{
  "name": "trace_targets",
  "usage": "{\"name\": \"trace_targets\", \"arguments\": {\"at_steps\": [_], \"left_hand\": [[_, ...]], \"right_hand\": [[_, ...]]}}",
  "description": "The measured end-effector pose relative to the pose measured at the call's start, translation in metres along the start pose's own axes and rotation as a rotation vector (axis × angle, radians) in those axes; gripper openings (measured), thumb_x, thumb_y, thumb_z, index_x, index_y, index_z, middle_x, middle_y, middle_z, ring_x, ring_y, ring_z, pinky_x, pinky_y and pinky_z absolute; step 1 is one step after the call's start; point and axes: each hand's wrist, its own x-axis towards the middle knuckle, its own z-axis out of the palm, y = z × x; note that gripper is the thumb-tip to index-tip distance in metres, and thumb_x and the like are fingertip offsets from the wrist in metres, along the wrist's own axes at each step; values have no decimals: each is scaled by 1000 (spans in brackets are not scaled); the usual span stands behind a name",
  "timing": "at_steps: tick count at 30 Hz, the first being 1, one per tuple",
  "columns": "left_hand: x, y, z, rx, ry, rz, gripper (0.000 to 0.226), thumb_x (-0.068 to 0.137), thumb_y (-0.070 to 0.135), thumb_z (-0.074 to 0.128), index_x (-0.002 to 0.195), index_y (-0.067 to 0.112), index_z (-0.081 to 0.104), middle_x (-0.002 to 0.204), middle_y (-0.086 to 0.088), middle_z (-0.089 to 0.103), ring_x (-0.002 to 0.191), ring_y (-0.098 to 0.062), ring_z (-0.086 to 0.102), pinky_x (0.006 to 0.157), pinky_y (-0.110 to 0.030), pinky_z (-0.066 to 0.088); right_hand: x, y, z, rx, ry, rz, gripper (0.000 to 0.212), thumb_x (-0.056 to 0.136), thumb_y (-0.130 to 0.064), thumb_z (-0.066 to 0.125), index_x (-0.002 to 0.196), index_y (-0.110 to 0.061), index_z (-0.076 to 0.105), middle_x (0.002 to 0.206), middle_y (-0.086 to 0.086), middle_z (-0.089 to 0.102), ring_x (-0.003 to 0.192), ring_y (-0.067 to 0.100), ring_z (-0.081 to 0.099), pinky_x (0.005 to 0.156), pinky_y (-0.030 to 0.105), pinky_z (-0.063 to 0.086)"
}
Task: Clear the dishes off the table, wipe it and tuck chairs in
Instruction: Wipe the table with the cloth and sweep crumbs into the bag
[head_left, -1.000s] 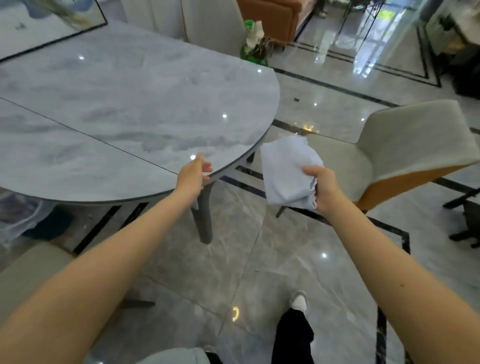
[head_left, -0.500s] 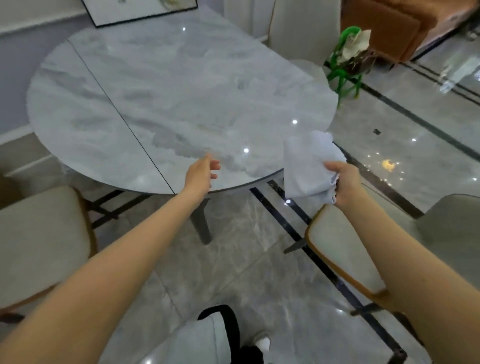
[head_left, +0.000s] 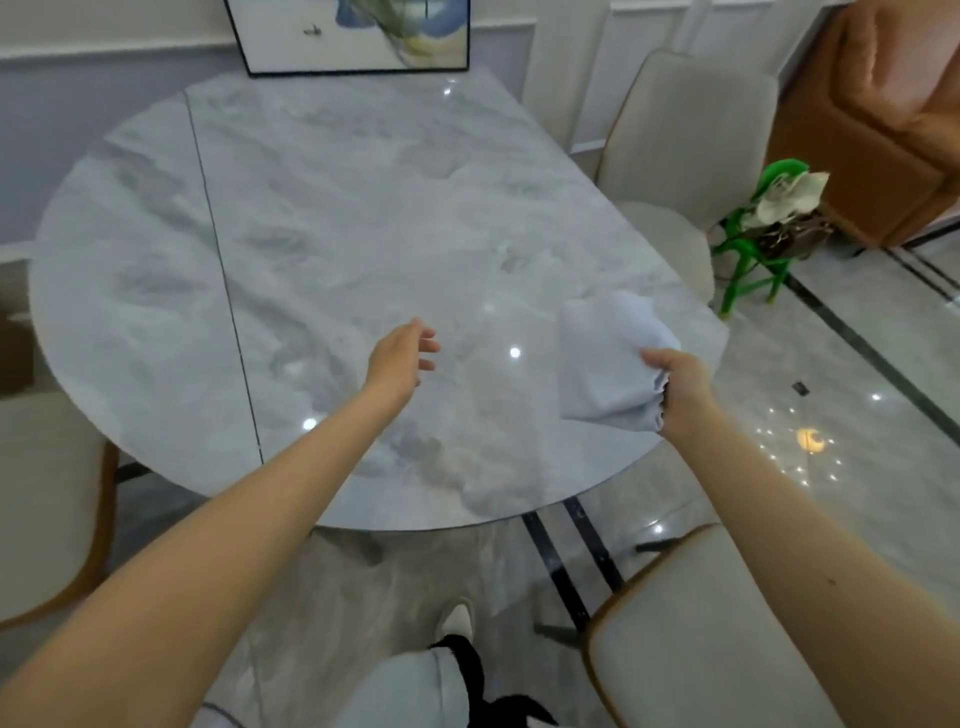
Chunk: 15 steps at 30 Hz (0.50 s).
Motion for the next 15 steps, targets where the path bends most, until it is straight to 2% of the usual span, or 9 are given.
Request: {"name": "trace_targets", "arguments": {"at_steps": [2, 3, 5, 7, 10, 15], "left_hand": [[19, 19, 16, -4, 7, 8, 30, 97, 30, 36, 99, 12, 59, 96, -5, 64, 71, -18, 56, 59, -28, 38], [25, 27, 22, -4, 7, 11, 31, 98, 31, 35, 101, 11, 59, 96, -4, 64, 73, -19, 56, 60, -28, 39], [39, 44, 35, -6, 0, 15, 33, 99, 32, 33, 103, 11, 59, 97, -4, 64, 78, -21, 57, 63, -29, 40], [54, 58, 48, -17, 5, 26, 34, 99, 32, 32, 104, 11, 59, 98, -4, 64, 79, -21, 57, 64, -30, 40], [75, 68, 63, -29, 40, 26, 35, 100, 31, 31, 105, 11, 59, 99, -5, 63, 78, -21, 57, 64, -30, 41], [110, 73, 85, -54, 146, -6, 36, 100, 31, 30, 105, 10, 59, 102, -7, 64, 83, -23, 57, 65, -30, 42]], "right_hand": [[26, -27, 1, 8, 20, -25, 26, 89, -15, 50, 113, -8, 59, 110, 10, 64, 98, 34, 60, 94, 50, 46], [33, -37, 2, 19, 17, -31, 25, 89, -15, 51, 112, -9, 60, 112, 11, 64, 96, 33, 61, 89, 47, 49], [51, -58, 5, 19, 9, -20, 13, 91, -14, 50, 97, -10, 60, 98, 8, 67, 81, 28, 63, 70, 38, 53], [69, -77, 10, 20, -27, -5, 13, 92, -14, 47, 97, -10, 59, 82, 5, 68, 71, 26, 65, 57, 33, 52], [98, -98, 22, 2, -68, 2, 24, 93, -13, 46, 115, -8, 55, 88, 5, 64, 78, 25, 60, 65, 37, 48], [156, -134, 42, -60, -182, 36, 31, 94, -13, 44, 124, -11, 51, 91, 5, 61, 78, 26, 57, 60, 39, 44]]}}
